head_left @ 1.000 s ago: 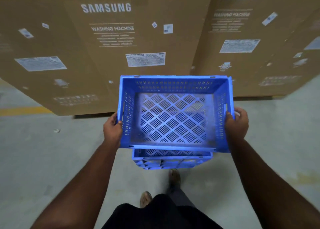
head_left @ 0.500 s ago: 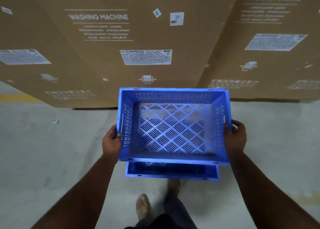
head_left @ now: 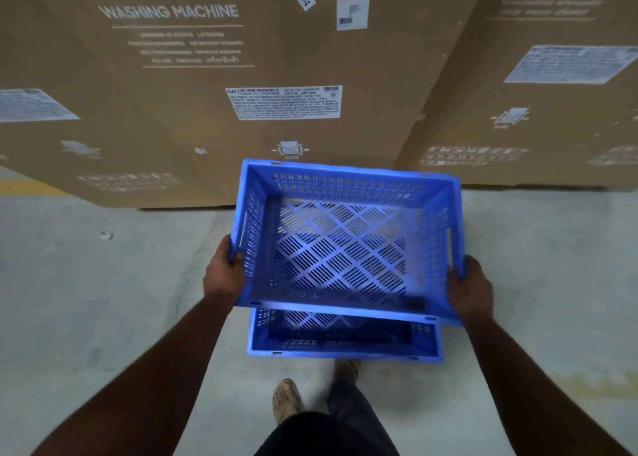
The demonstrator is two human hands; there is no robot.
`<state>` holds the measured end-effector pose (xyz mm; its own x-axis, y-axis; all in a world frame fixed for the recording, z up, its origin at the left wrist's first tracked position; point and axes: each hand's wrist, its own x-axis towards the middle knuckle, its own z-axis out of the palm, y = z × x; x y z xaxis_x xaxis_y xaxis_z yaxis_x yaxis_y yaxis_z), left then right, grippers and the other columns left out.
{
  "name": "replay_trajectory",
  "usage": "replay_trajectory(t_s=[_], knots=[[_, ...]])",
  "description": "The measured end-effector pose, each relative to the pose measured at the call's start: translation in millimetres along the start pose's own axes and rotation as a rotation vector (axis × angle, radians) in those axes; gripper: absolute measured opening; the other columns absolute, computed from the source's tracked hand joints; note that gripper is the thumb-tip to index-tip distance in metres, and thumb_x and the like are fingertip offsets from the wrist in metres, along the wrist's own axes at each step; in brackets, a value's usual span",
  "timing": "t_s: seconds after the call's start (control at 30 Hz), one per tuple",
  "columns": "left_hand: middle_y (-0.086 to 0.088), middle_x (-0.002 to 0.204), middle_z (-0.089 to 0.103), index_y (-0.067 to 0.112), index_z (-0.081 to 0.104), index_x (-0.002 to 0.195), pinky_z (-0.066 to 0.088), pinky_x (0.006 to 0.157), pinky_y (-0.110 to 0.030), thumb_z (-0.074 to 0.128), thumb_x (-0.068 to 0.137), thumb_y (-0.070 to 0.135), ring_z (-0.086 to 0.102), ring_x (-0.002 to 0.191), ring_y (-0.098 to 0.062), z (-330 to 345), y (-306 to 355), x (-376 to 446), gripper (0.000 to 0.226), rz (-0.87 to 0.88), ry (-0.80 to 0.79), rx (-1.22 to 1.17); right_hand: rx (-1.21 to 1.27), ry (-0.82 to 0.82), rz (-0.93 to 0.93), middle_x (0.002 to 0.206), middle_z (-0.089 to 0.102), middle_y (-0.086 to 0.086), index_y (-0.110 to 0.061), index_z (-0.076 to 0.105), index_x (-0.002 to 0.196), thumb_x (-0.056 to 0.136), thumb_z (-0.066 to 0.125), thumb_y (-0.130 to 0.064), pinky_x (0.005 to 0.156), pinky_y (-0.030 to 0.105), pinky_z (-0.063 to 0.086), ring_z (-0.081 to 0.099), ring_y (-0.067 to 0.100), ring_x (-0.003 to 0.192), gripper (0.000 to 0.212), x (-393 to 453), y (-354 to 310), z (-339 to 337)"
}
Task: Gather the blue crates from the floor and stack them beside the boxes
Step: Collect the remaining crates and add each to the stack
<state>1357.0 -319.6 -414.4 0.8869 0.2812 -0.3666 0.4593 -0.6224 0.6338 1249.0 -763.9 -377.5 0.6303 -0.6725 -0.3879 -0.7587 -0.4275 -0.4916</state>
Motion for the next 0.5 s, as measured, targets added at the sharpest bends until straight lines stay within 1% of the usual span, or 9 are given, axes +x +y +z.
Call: replay_trajectory(t_s=[0.03, 0.1, 0.17, 0.23, 0.27, 0.3, 0.37, 0.43, 0.5], knots=[[-0.008, 0.141, 0.062, 0.024, 0.046, 0.149, 0.048, 0.104, -0.045, 0.054, 0.098, 0.030, 0.061, 0.125, -0.034, 2.3, 2.2, 1.6, 0.051, -0.009, 0.017, -0.010, -0.022, 0.030, -0.034, 0.126, 0.065, 0.033, -0.003, 0.054, 0.139, 0.102, 0.055, -0.029, 0.095, 0.050, 0.048, 0.062, 0.054, 0.114, 0.046, -1.5, -0.6, -1.6], [-0.008, 0.144, 0.060, 0.019, 0.047, 0.150, 0.046, 0.109, -0.043, 0.057, 0.099, 0.027, 0.059, 0.130, -0.032, 7.5, 6.4, 4.5, 0.053, -0.010, 0.026, -0.049, -0.039, 0.088, -0.044, 0.129, 0.064, 0.031, -0.005, 0.057, 0.140, 0.101, 0.056, -0.032, 0.096, 0.051, 0.049, 0.062, 0.053, 0.114, 0.047, 2.3, -9.1, -8.1], [-0.009, 0.146, 0.058, 0.015, 0.046, 0.151, 0.044, 0.112, -0.045, 0.059, 0.097, 0.027, 0.057, 0.132, -0.030, 14.0, 8.6, 6.2, 0.056, 0.014, 0.012, -0.113, -0.033, 0.117, -0.038, 0.133, 0.064, 0.028, -0.012, 0.055, 0.145, 0.102, 0.056, -0.033, 0.098, 0.050, 0.048, 0.061, 0.052, 0.116, 0.047, 14.5, -18.5, -13.2], [-0.011, 0.150, 0.054, 0.009, 0.042, 0.153, 0.039, 0.117, -0.045, 0.060, 0.099, 0.018, 0.052, 0.137, -0.028, 19.3, 10.0, 7.6, 0.057, 0.042, -0.049, -0.168, -0.021, 0.082, -0.035, 0.137, 0.062, 0.025, -0.019, 0.049, 0.151, 0.102, 0.051, -0.039, 0.101, 0.049, 0.047, 0.060, 0.050, 0.120, 0.053, 29.4, -22.8, -16.3], [-0.011, 0.152, 0.051, 0.009, 0.040, 0.154, 0.037, 0.119, -0.046, 0.060, 0.099, 0.017, 0.050, 0.140, -0.026, 21.2, 9.4, 9.6, 0.059, 0.071, -0.093, -0.194, -0.030, 0.042, -0.031, 0.139, 0.061, 0.026, -0.023, 0.043, 0.155, 0.102, 0.047, -0.040, 0.103, 0.049, 0.047, 0.059, 0.050, 0.121, 0.055, 36.4, -21.7, -16.8], [-0.008, 0.154, 0.049, 0.010, 0.038, 0.154, 0.035, 0.120, -0.047, 0.061, 0.098, 0.021, 0.048, 0.142, -0.025, 20.2, 9.7, 11.6, 0.062, 0.091, -0.135, -0.215, -0.049, -0.008, -0.026, 0.139, 0.060, 0.028, -0.027, 0.035, 0.159, 0.104, 0.044, -0.038, 0.103, 0.049, 0.046, 0.059, 0.051, 0.122, 0.057, 41.7, -20.3, -17.6], [-0.001, 0.155, 0.049, 0.019, 0.036, 0.155, 0.036, 0.119, -0.051, 0.062, 0.091, 0.038, 0.047, 0.142, -0.022, 17.8, 4.7, 22.0, 0.072, 0.109, -0.209, -0.247, -0.110, -0.103, -0.040, 0.133, 0.059, 0.038, -0.034, 0.015, 0.164, 0.106, 0.045, -0.031, 0.099, 0.049, 0.047, 0.060, 0.055, 0.117, 0.065, 47.6, -15.1, -19.6], [0.003, 0.154, 0.050, 0.026, 0.033, 0.156, 0.037, 0.118, -0.053, 0.063, 0.085, 0.050, 0.048, 0.142, -0.021, 18.0, -5.4, 34.3, 0.081, 0.100, -0.253, -0.275, -0.177, -0.167, -0.076, 0.121, 0.059, 0.047, -0.036, -0.001, 0.164, 0.106, 0.047, -0.025, 0.091, 0.049, 0.049, 0.062, 0.058, 0.107, 0.076, 46.5, -10.7, -22.4], [0.004, 0.155, 0.049, 0.027, 0.032, 0.156, 0.037, 0.118, -0.053, 0.064, 0.082, 0.051, 0.048, 0.142, -0.021, 16.9, -10.2, 37.1, 0.084, 0.097, -0.256, -0.272, -0.232, -0.199, -0.094, 0.114, 0.060, 0.049, -0.034, -0.009, 0.163, 0.106, 0.047, -0.022, 0.086, 0.049, 0.049, 0.064, 0.058, 0.101, 0.081, 40.0, -5.7, -22.5]])
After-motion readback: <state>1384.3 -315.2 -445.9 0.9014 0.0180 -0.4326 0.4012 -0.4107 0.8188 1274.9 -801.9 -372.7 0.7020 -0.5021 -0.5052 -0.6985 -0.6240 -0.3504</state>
